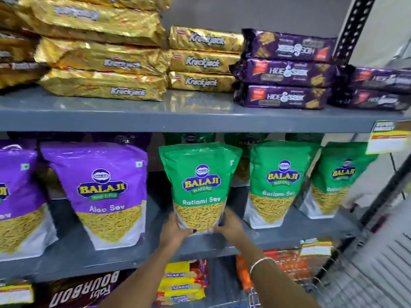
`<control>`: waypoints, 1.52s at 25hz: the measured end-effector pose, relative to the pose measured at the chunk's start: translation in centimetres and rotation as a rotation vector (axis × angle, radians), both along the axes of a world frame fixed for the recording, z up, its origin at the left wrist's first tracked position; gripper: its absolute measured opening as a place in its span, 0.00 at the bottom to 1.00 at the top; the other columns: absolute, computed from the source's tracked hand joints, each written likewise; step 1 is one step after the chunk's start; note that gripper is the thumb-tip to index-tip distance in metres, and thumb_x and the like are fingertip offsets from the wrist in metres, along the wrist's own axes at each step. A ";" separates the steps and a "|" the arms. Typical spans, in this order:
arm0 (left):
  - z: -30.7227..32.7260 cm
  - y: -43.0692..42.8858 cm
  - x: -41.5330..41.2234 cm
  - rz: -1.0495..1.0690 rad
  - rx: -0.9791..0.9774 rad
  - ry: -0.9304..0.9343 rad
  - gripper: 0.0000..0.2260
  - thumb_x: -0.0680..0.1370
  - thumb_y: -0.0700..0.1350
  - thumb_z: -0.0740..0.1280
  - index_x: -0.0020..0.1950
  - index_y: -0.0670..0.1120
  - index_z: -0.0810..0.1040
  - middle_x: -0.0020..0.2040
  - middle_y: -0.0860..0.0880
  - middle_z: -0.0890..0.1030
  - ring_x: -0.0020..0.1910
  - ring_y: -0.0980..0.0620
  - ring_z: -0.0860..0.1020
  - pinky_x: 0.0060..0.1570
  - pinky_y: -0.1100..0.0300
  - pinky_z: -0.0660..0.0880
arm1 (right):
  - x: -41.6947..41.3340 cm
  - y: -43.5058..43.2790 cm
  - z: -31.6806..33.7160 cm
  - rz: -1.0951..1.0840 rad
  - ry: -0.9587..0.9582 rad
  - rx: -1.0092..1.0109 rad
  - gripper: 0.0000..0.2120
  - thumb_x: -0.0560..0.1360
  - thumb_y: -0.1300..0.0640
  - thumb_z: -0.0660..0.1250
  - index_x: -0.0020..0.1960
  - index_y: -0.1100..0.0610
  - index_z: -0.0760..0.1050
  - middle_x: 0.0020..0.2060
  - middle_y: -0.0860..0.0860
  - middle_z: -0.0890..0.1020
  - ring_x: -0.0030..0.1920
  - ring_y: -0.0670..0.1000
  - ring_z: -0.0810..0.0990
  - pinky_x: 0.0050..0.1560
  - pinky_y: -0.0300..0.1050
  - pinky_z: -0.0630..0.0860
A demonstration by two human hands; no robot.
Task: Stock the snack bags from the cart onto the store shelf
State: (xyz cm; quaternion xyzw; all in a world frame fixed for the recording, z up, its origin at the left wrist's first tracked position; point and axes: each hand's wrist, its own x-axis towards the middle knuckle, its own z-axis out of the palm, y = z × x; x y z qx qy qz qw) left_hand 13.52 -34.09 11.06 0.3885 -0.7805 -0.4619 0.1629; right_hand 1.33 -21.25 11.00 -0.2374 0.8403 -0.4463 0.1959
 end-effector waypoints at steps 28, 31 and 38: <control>-1.6 13.3 -15.2 -0.115 -0.039 0.015 0.26 0.68 0.46 0.74 0.61 0.37 0.71 0.58 0.37 0.79 0.58 0.39 0.76 0.53 0.51 0.73 | -13.6 13.8 -0.7 -0.231 0.057 -0.053 0.30 0.62 0.63 0.76 0.61 0.62 0.70 0.56 0.62 0.80 0.56 0.62 0.78 0.57 0.60 0.75; -1.6 13.9 -15.4 -0.088 -0.064 0.011 0.22 0.69 0.46 0.73 0.58 0.37 0.72 0.55 0.36 0.80 0.56 0.38 0.77 0.50 0.52 0.74 | -13.4 14.2 0.2 -0.206 0.067 -0.037 0.29 0.62 0.63 0.76 0.61 0.64 0.70 0.56 0.63 0.80 0.57 0.62 0.78 0.57 0.58 0.75; 3.0 15.3 -11.2 -0.160 -0.447 0.221 0.30 0.73 0.49 0.68 0.71 0.42 0.61 0.72 0.43 0.65 0.70 0.44 0.66 0.66 0.50 0.68 | -8.0 14.7 5.3 -0.368 0.446 -0.160 0.48 0.65 0.40 0.70 0.74 0.57 0.49 0.75 0.54 0.57 0.75 0.53 0.54 0.73 0.51 0.58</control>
